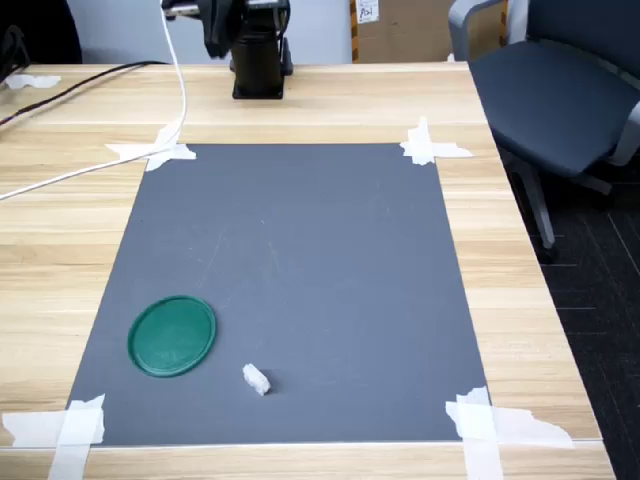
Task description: Grasp a white terminal and put it in the green lid.
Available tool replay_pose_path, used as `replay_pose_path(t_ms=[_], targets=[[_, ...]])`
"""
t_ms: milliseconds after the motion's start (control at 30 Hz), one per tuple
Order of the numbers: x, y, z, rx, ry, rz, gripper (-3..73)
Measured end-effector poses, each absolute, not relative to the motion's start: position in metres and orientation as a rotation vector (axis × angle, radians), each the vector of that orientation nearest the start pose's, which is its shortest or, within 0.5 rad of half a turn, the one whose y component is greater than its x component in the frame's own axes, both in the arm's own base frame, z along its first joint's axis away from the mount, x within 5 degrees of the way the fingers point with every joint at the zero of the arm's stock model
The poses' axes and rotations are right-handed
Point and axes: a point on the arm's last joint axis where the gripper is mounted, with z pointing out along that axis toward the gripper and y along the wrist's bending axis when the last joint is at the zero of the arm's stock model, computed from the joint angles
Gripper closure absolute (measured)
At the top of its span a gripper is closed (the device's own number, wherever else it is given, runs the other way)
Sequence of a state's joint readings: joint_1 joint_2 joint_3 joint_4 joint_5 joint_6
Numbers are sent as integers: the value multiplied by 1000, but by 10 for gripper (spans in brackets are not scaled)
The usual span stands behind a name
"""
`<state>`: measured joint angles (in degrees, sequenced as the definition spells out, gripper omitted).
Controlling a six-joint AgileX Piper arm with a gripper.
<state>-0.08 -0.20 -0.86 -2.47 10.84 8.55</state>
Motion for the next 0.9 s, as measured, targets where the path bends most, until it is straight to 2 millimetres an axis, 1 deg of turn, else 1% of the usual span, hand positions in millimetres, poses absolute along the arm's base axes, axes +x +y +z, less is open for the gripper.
replay_pose_path(t_ms=[167,900], targets=[[55,0,199,82,1673,66,724],[55,0,200,76,1665,63,724]])
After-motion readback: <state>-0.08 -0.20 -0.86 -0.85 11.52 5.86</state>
